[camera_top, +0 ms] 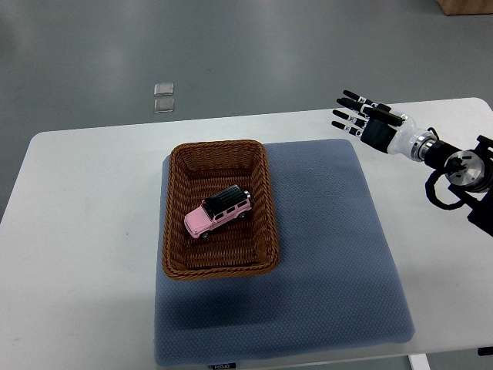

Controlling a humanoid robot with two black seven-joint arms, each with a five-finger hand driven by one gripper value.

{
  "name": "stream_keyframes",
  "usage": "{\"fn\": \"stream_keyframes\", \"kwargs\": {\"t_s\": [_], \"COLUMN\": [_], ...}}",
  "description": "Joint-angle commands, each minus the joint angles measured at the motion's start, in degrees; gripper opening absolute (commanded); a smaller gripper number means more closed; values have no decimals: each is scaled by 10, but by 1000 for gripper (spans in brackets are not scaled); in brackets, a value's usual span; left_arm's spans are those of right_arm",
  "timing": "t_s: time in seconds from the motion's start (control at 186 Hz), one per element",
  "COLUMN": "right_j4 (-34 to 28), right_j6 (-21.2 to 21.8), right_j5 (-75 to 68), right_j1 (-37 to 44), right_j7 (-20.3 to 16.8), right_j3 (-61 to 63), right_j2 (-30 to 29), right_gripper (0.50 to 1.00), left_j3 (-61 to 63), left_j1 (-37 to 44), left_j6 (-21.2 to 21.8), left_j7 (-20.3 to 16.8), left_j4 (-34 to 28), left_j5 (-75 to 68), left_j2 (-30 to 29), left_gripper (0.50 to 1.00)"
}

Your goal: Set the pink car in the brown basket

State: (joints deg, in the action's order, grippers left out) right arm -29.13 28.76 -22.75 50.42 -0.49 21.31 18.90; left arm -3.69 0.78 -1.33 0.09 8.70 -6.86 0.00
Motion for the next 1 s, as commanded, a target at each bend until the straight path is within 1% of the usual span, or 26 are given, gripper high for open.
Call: {"fn": "stream_keyframes", "kwargs": {"t_s": [0.0,0.021,0.14,0.317,0.424,0.484,0.645,0.994], "right_j4": [0,0,0,-1,-1,-1,0,1], "right_j6": [57,62,62,34,43,62,62,62], "right_j5": [3,4,11,53,52,50,53,46], "right_j1": [-6,-7,-6,-7,-14,-22,-25,-38], "right_j7": [0,0,0,6,13,27,30,33], "right_j3": [0,0,-7,-4,1,2,2,2], "right_j2": [0,1,0,0,0,3,11,4], "right_gripper": [909,909,913,919,921,921,921,921], "left_j3": [0,0,0,0,0,0,0,0], "left_j1": [0,-1,0,0,0,0,0,0], "left_j6": [0,-1,0,0,0,0,0,0], "left_j7": [0,0,0,0,-1,-1,-1,0], "left_j4": [0,0,0,0,0,0,0,0], "left_j5": [0,0,0,0,0,0,0,0], "left_j2": [0,0,0,0,0,0,0,0], "left_gripper": [1000,1000,1000,1000,1000,1000,1000,1000]}}
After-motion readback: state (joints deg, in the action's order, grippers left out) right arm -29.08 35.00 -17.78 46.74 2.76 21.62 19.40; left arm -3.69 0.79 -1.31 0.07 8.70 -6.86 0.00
